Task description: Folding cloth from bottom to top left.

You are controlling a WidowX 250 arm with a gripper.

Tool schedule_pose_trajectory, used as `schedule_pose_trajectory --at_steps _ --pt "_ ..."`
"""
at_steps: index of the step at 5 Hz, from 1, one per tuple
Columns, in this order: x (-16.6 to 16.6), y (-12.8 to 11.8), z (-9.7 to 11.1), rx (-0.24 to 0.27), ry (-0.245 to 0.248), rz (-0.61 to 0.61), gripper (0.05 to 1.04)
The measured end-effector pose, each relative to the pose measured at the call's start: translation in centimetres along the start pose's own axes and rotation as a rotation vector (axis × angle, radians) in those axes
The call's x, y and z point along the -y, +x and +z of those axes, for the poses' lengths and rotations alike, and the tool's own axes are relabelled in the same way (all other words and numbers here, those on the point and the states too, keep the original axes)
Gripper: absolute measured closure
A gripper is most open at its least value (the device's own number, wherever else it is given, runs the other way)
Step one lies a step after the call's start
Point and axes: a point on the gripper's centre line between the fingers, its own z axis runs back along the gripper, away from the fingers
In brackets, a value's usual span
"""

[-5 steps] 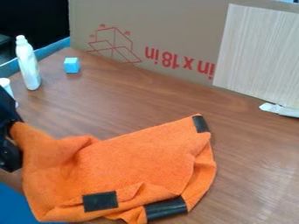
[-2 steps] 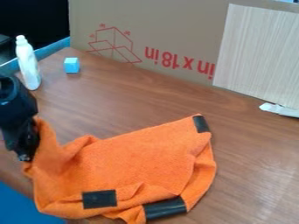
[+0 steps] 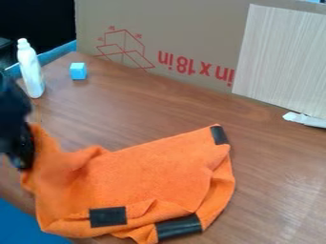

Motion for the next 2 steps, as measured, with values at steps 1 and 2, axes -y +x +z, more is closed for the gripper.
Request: schedule_pose_trajectory --at_steps 1,2 --pt "-1.0 0.8 3.5 0.03 -0.03 0.055 1.003" --pt "-1.3 2.5 6.9 0.057 -0.099 0.126 1.003"
